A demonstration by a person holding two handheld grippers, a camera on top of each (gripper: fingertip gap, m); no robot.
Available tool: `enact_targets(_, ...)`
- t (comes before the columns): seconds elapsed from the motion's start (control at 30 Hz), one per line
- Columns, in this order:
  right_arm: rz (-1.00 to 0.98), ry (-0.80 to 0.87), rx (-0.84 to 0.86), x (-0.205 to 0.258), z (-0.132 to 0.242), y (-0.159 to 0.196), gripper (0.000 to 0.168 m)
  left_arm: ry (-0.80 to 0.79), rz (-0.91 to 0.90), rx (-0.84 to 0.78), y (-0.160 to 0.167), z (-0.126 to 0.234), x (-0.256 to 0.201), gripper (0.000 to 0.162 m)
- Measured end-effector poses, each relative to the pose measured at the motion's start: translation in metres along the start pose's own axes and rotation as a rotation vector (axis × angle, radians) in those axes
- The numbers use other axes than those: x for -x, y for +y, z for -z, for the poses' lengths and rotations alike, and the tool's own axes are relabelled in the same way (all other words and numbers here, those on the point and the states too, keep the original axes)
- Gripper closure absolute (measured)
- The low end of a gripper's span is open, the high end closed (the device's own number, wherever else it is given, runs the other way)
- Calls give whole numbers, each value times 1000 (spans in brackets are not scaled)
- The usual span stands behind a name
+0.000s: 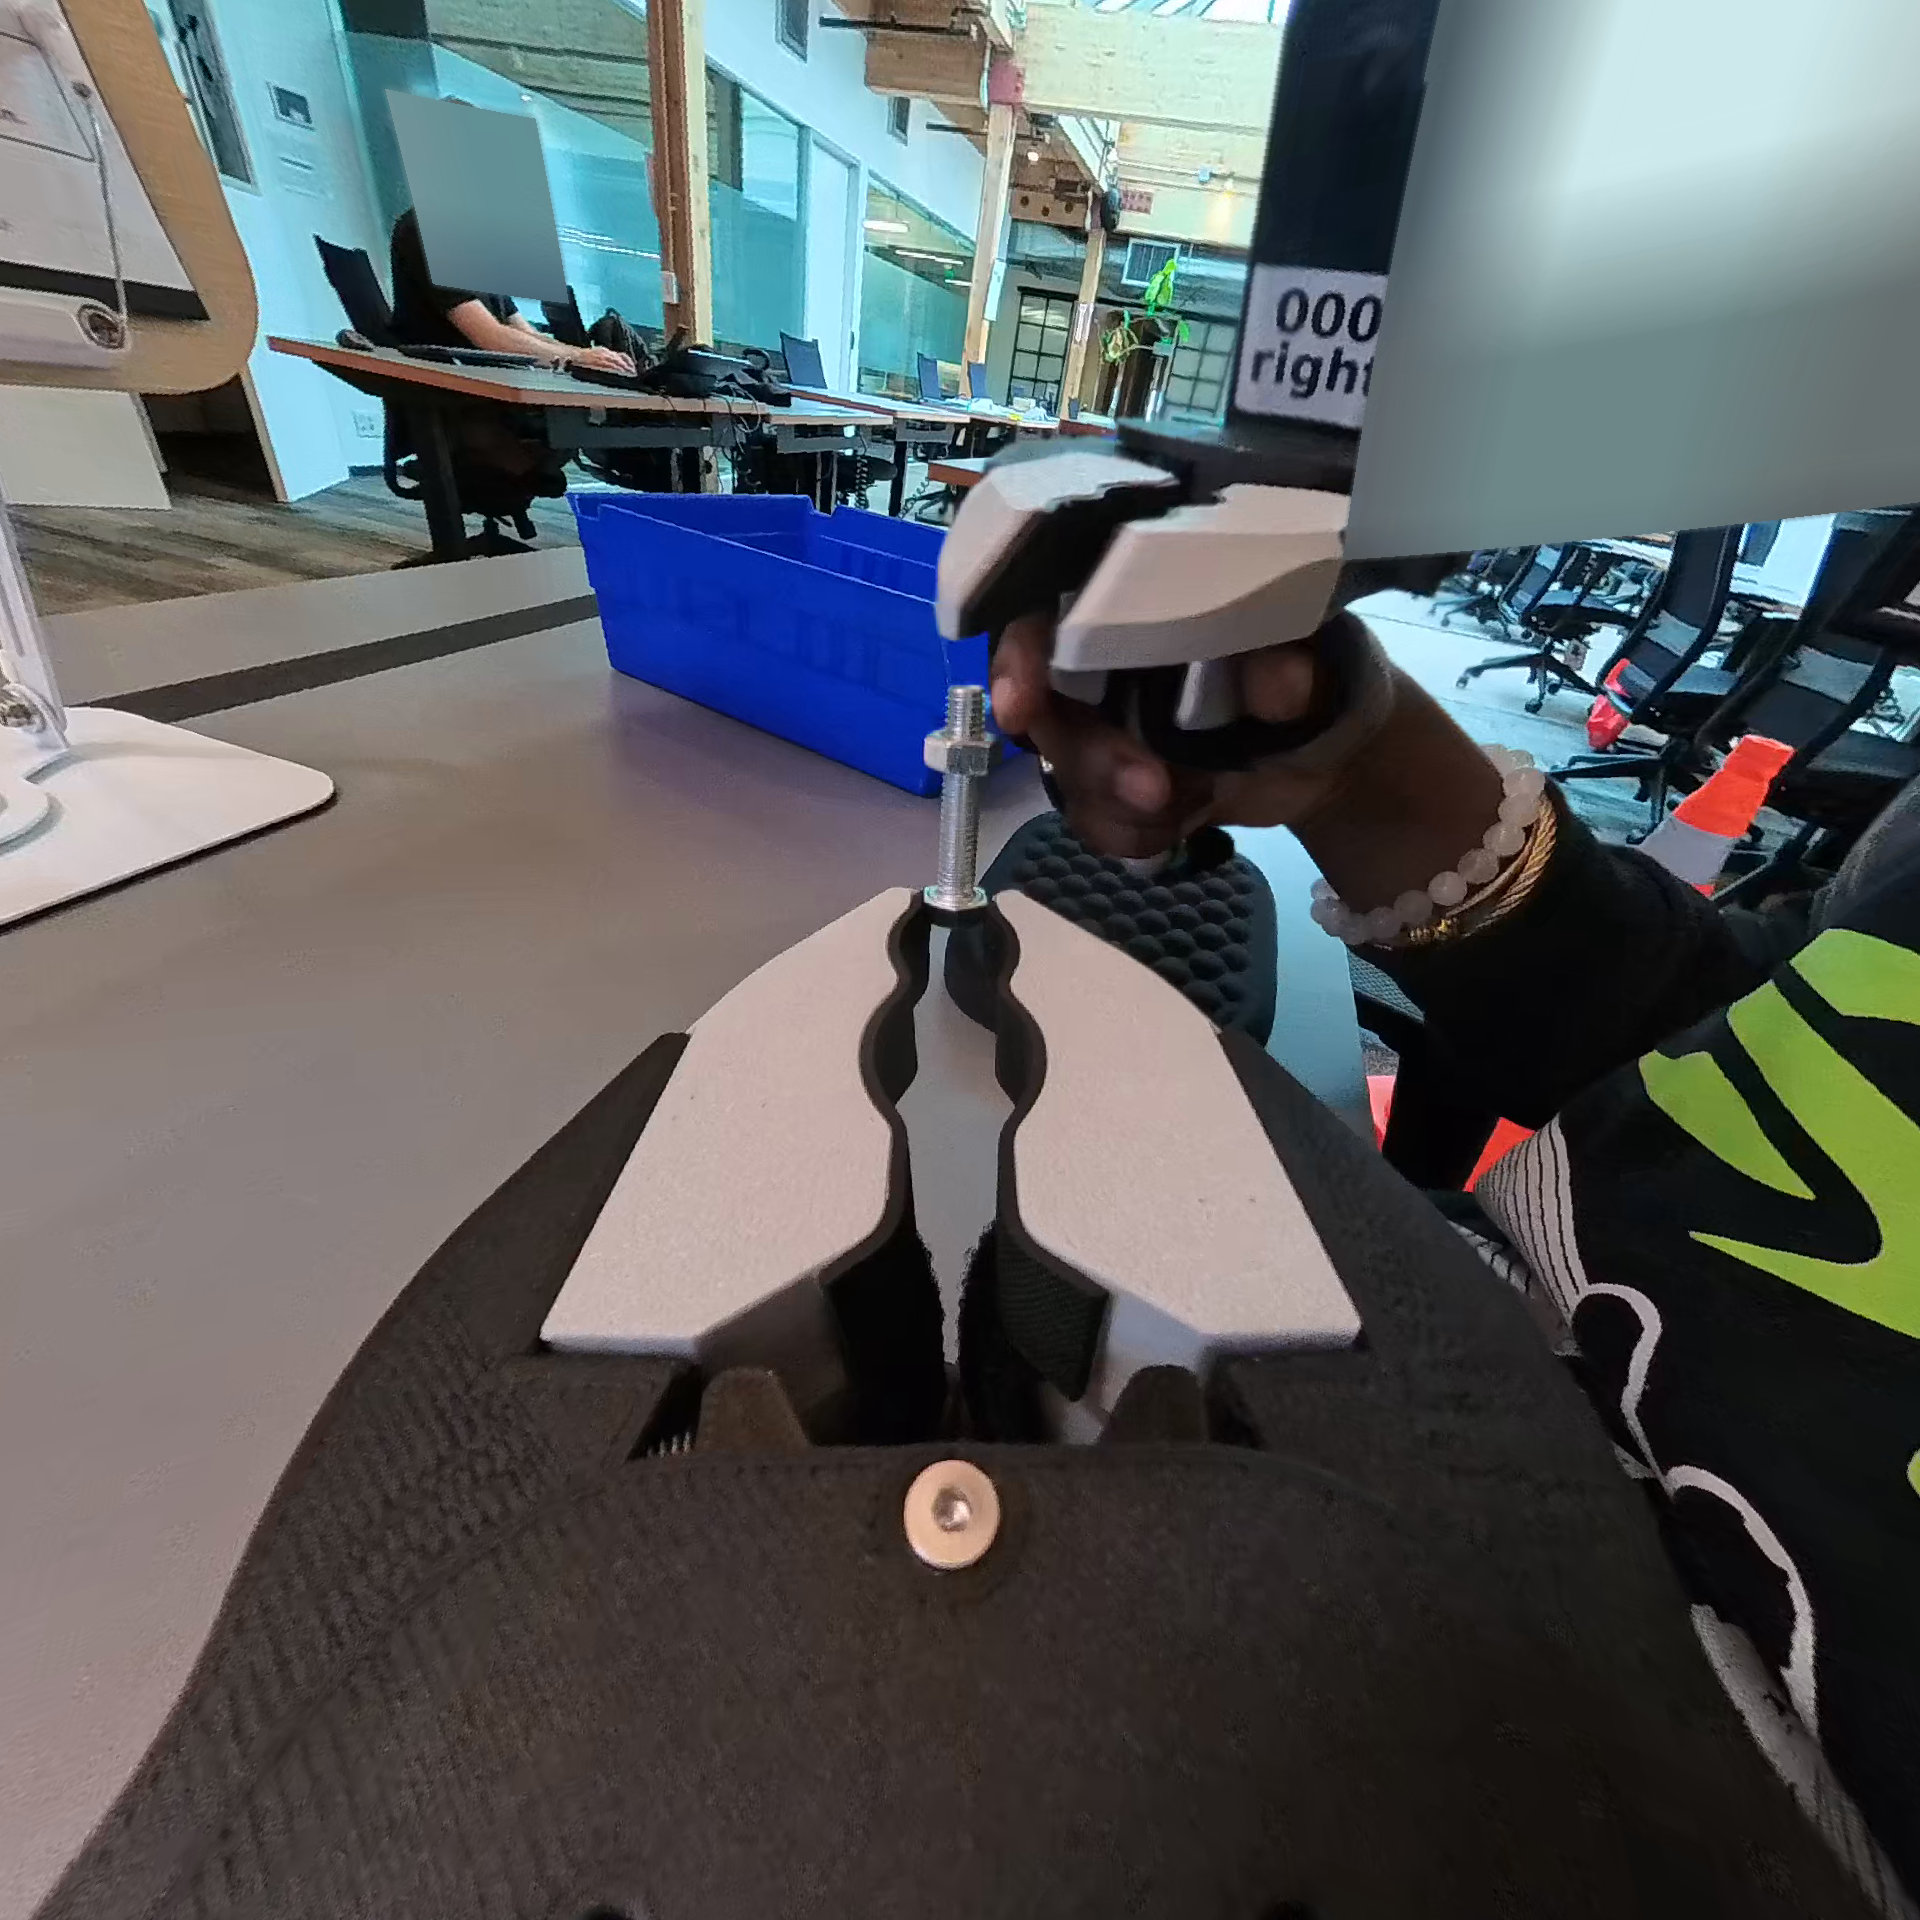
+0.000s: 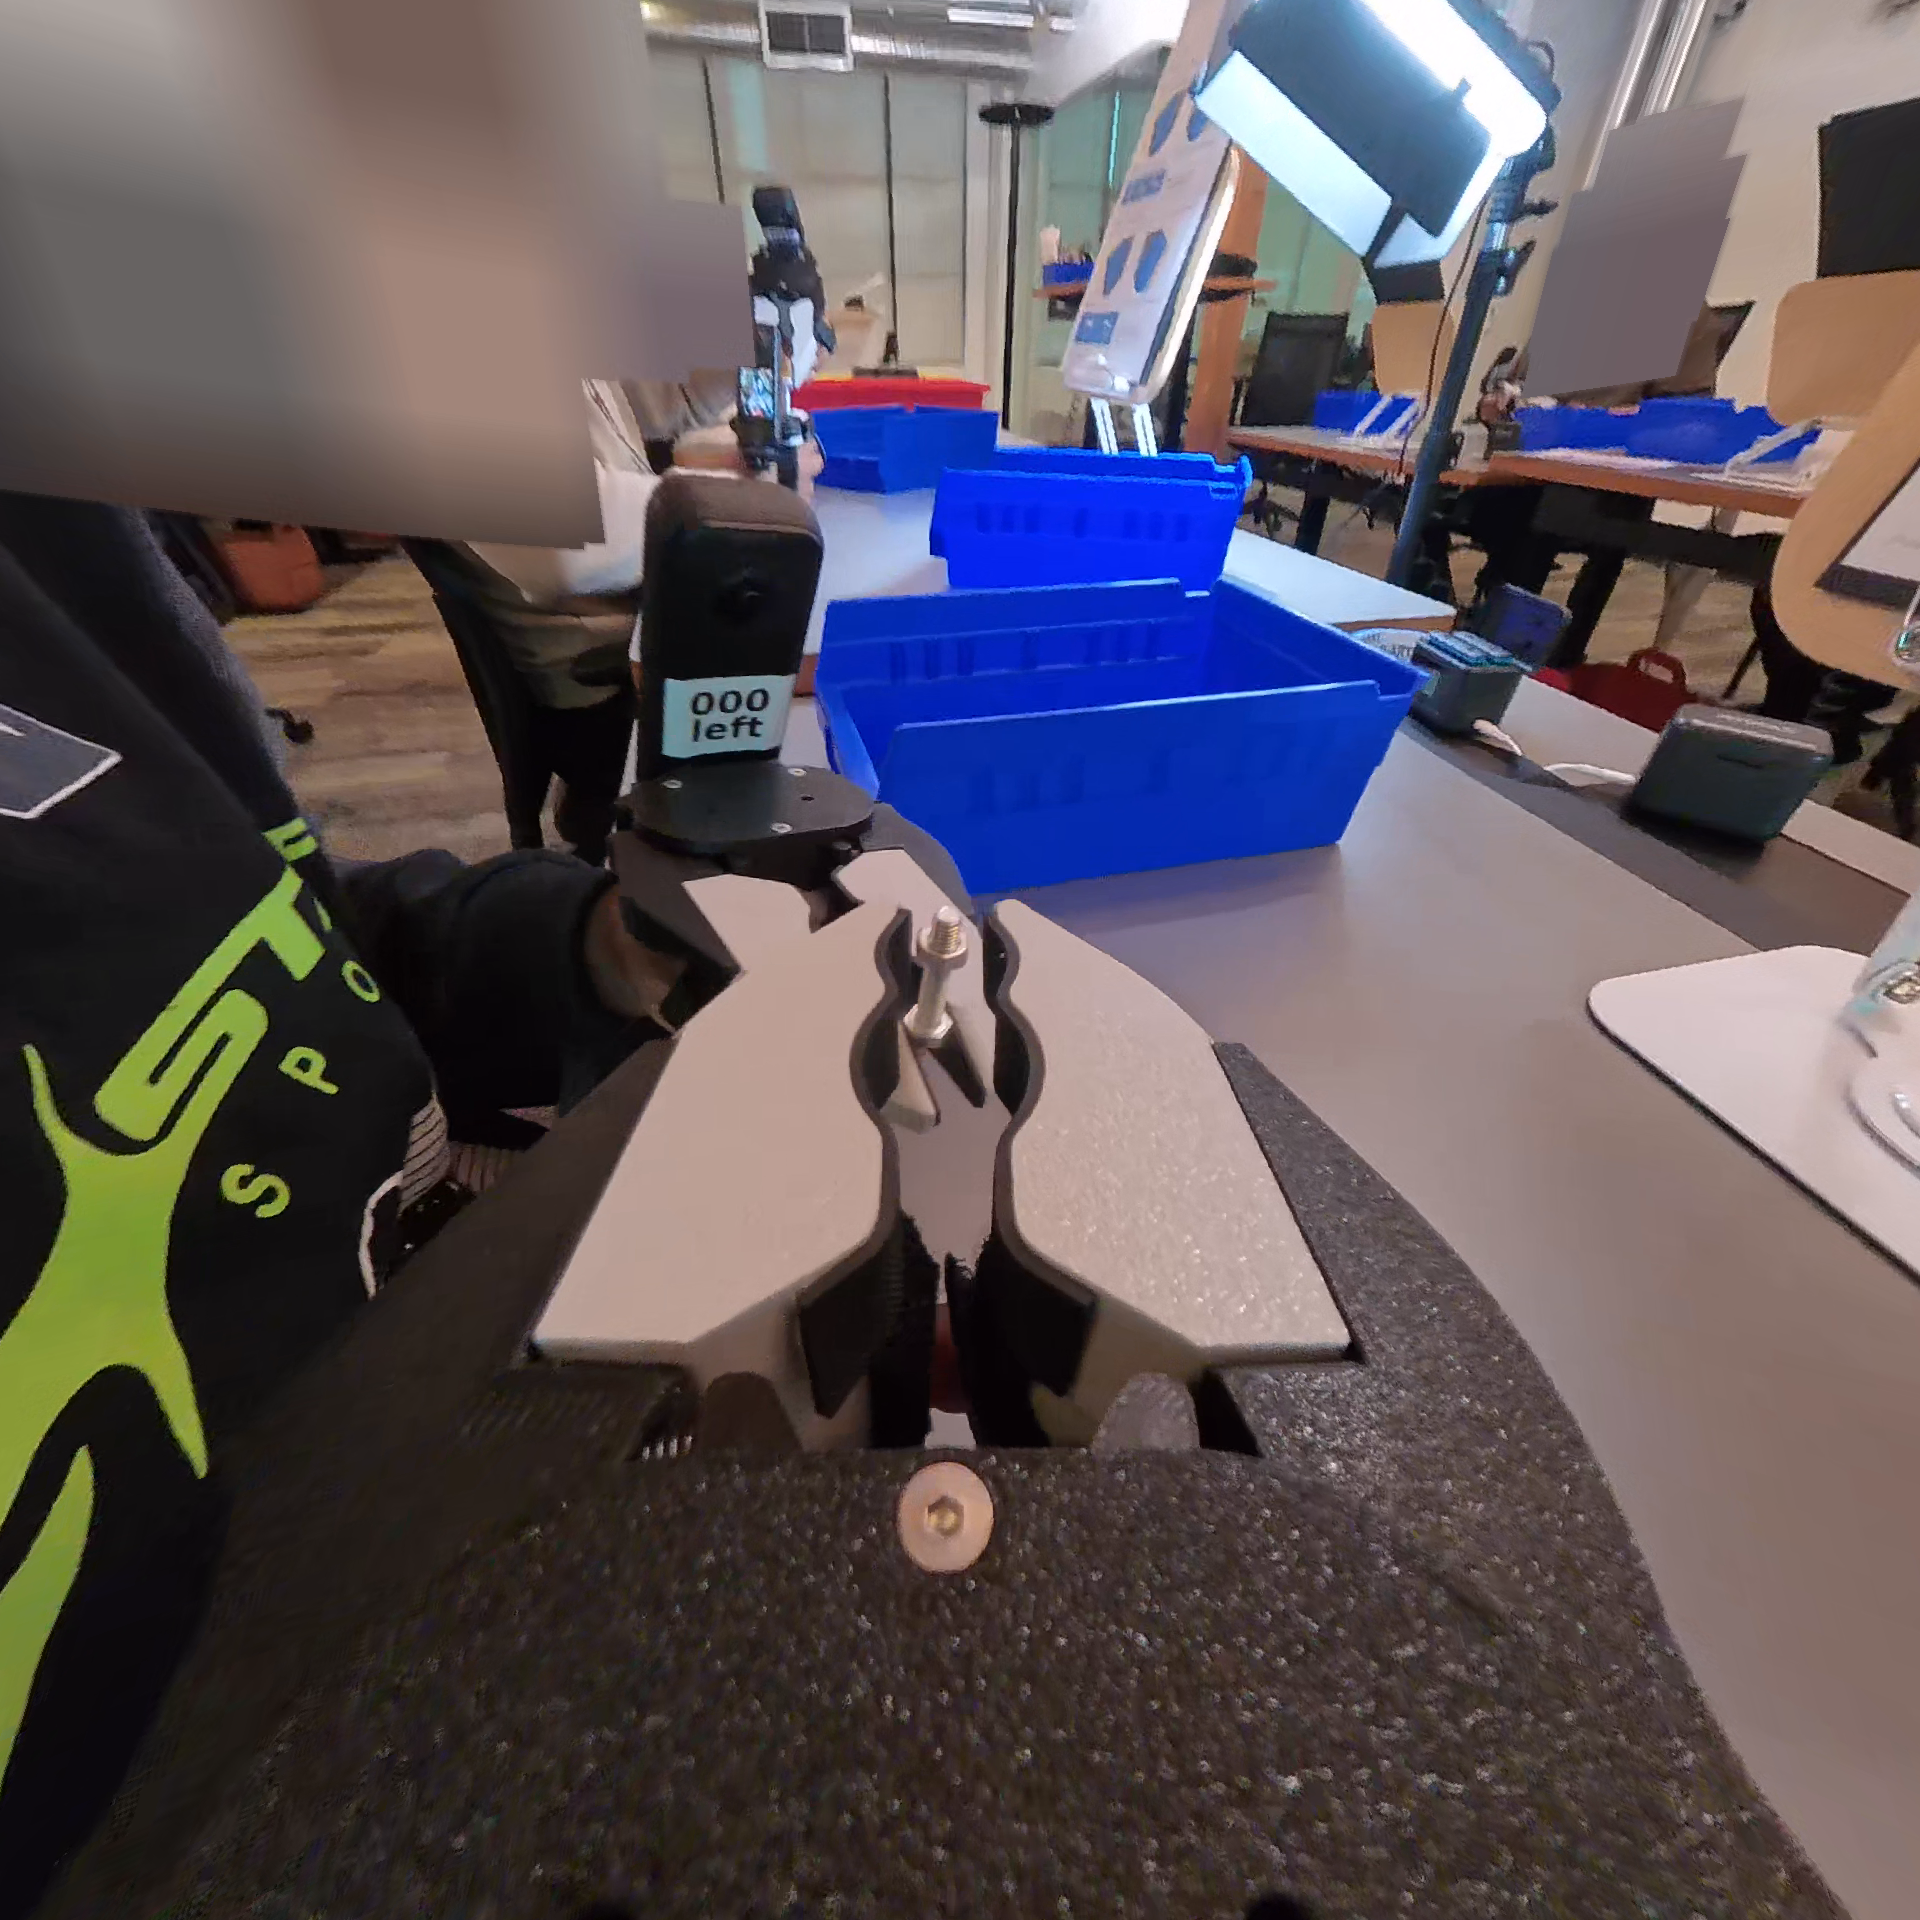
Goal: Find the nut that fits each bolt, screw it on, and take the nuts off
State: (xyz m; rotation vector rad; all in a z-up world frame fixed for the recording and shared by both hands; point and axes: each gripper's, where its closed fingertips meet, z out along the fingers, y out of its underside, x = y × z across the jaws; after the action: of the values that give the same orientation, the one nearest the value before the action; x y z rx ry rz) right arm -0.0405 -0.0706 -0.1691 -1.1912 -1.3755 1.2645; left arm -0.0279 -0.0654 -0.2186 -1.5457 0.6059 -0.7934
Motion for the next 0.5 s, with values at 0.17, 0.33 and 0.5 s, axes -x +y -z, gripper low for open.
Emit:
enact_targets(0.17, -4, -14, 61, 1, -8, 7, 159, 1, -4, 0, 0, 0, -1, 152)
enact_targets(0.33, -3, -17, 58, 1, -9, 6, 159, 3, -8, 6, 1, -1, -1, 152)
enact_targets(0.5, -2, -25, 66, 2, -10, 8, 161, 6, -12, 8, 1, -1, -2, 152)
